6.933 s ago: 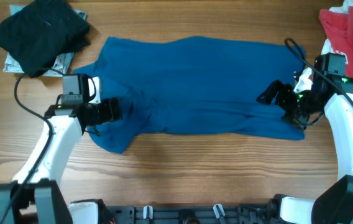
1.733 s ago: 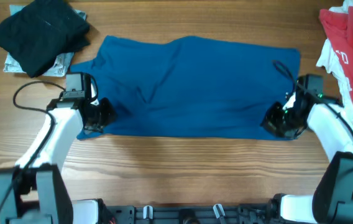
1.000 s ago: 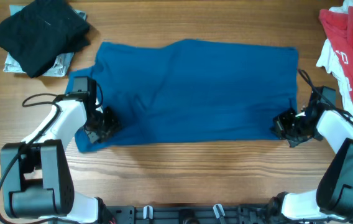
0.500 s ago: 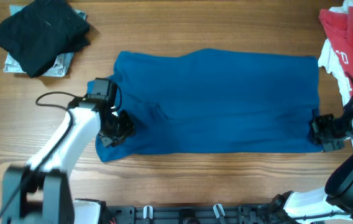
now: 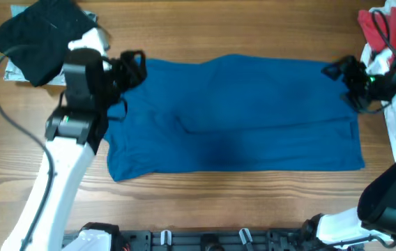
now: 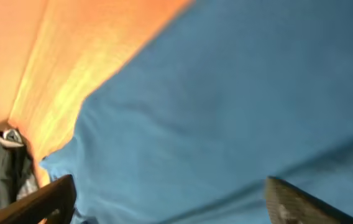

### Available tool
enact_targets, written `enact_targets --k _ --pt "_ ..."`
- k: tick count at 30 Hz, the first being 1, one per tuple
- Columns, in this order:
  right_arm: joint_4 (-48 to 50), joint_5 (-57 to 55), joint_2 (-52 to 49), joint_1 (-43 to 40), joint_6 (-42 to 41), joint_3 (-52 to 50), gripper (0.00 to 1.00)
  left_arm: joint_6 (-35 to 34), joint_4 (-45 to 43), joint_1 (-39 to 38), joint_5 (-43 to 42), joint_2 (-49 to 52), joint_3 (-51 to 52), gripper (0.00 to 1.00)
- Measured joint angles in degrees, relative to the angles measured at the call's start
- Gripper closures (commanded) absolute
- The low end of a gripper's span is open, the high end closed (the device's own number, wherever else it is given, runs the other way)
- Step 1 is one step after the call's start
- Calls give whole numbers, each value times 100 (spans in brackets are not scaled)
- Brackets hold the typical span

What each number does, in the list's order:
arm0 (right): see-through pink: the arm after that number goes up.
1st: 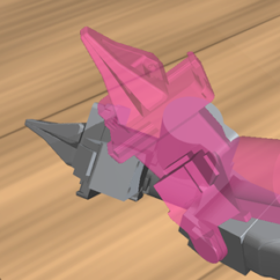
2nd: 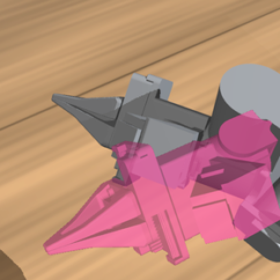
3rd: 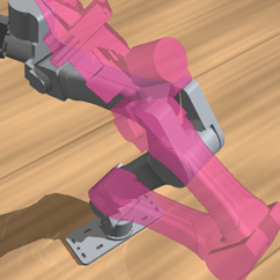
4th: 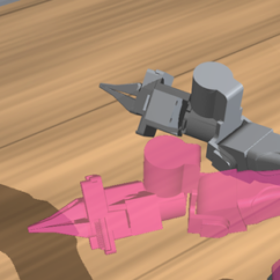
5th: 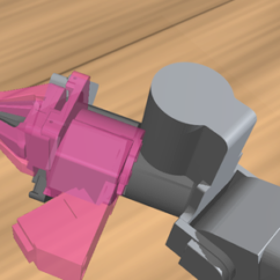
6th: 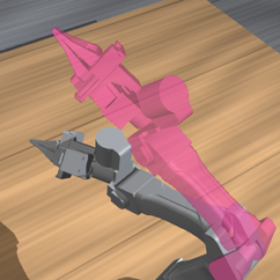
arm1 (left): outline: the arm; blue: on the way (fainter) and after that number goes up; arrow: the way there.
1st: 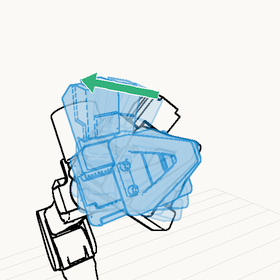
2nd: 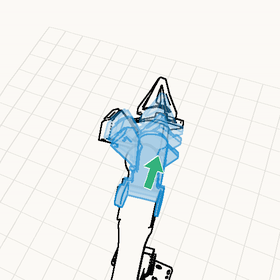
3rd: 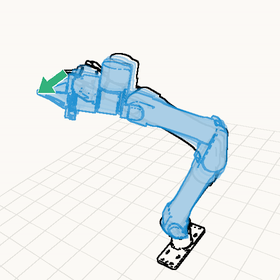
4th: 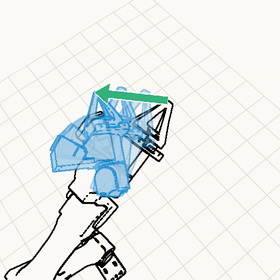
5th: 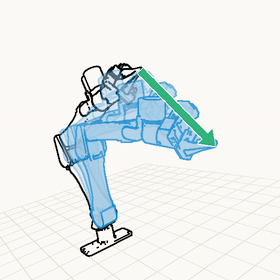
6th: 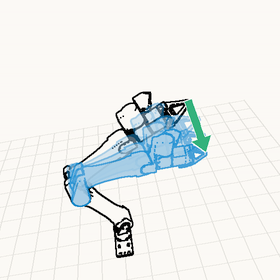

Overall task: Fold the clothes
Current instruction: 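Fold the lower edge upward with both grippers and release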

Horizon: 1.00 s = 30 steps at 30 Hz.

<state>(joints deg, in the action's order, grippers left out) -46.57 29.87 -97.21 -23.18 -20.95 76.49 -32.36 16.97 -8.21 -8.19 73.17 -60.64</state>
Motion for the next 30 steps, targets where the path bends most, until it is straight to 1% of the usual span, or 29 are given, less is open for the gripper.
enact_targets --k 1,2,4,5,7,8,9,10,13,14,15,17,21,26,28,29,30 --pt "44 -133 0 245 26 240 1 184 -66 0 2 256 -160 15" --pt "83 -190 2 361 33 382 1 315 -118 0 4 992 -669 13" --pt "-15 -361 2 476 33 568 1 671 175 0 22 1978 -1488 11" --pt "-164 -540 2 483 57 588 1 955 365 7 26 3005 -2354 11" --pt "-402 -774 2 476 125 597 1 1143 852 72 24 3755 -2959 13" --pt "-487 -870 0 476 205 597 1 1294 911 164 22 4168 -3316 16" --pt "-509 -916 0 476 245 597 1 1399 920 267 24 4391 -3456 18" --pt "-520 -938 2 476 273 597 1 1471 940 372 24 4511 -3491 21" --pt "-592 -957 2 476 310 597 2 1650 931 719 24 4798 -3512 25" --pt "-623 -957 0 483 310 597 2 1690 920 778 20 4896 -3512 27" --pt "-638 -960 0 492 310 597 2 1711 916 787 -4 4970 -3517 31" --pt "-673 -960 0 544 313 597 2 1755 896 785 -107 5246 -3532 35" --pt "-680 -957 2 586 315 597 2 1797 879 778 -291 5641 -3532 36" --pt "-693 -957 0 586 328 597 3 1794 708 778 -485 5729 -3534 40" --pt "-702 -960 0 586 330 597 3 1799 688 767 -546 5753 -3539 41" --pt "-702 -960 2 586 328 597 3 1799 680 756 -568 5796 -3543 44" --pt "-702 -960 2 586 330 597 3 1814 656 741 -619 5831 -3574 49"
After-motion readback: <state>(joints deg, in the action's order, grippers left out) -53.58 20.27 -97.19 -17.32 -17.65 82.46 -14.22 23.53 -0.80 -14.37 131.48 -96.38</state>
